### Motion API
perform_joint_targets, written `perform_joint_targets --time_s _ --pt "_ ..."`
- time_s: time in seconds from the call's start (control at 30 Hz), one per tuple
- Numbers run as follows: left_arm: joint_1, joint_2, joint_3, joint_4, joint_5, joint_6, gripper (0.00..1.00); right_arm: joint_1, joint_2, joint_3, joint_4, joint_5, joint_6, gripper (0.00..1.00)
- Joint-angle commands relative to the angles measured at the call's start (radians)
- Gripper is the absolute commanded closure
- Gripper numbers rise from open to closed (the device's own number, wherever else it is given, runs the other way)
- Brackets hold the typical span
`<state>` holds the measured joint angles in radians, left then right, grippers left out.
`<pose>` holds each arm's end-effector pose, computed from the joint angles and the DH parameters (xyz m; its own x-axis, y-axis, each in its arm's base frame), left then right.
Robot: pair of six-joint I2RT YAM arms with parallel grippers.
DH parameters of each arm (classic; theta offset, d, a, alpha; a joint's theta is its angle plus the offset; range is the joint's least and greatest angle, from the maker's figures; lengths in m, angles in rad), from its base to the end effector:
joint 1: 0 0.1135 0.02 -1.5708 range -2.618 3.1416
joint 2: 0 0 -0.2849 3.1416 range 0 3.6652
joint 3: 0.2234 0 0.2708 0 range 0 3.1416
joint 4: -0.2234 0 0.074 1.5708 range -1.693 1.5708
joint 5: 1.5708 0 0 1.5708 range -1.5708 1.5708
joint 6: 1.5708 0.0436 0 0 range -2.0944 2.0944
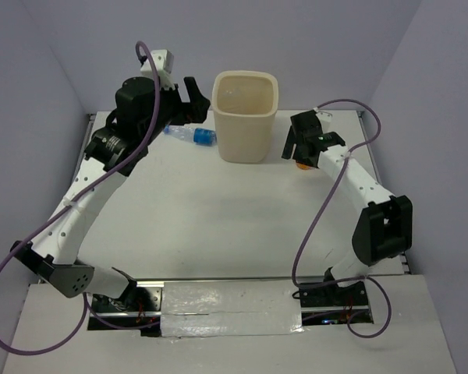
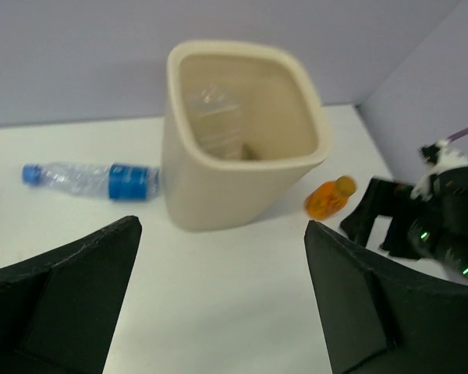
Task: Put the plastic bottles in the bin
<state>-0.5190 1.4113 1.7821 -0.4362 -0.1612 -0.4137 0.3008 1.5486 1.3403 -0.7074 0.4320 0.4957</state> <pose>0.2778 -0.1506 0.5387 -0.1929 -0.3468 -0.9179 0.2981 0.8705 -0.3915 0.3432 0.0873 0.3123 -0.6783 0.2418 -0.6938 0.3379 0.9412 -0.0023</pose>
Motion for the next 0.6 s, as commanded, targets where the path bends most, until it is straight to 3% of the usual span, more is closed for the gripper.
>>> perform_joint_targets --time_s 0.0,0.57 --pt "0.014 -0.057 -0.044 -0.032 -0.095 0.041 0.01 -0.035 0.048 0.103 0.056 0.004 -0.028 0.00" --pt "0.033 -0.140 -0.165 -0.079 -0.166 0.032 0.01 -0.134 0.288 0.266 0.091 -0.044 -0.082 0.00"
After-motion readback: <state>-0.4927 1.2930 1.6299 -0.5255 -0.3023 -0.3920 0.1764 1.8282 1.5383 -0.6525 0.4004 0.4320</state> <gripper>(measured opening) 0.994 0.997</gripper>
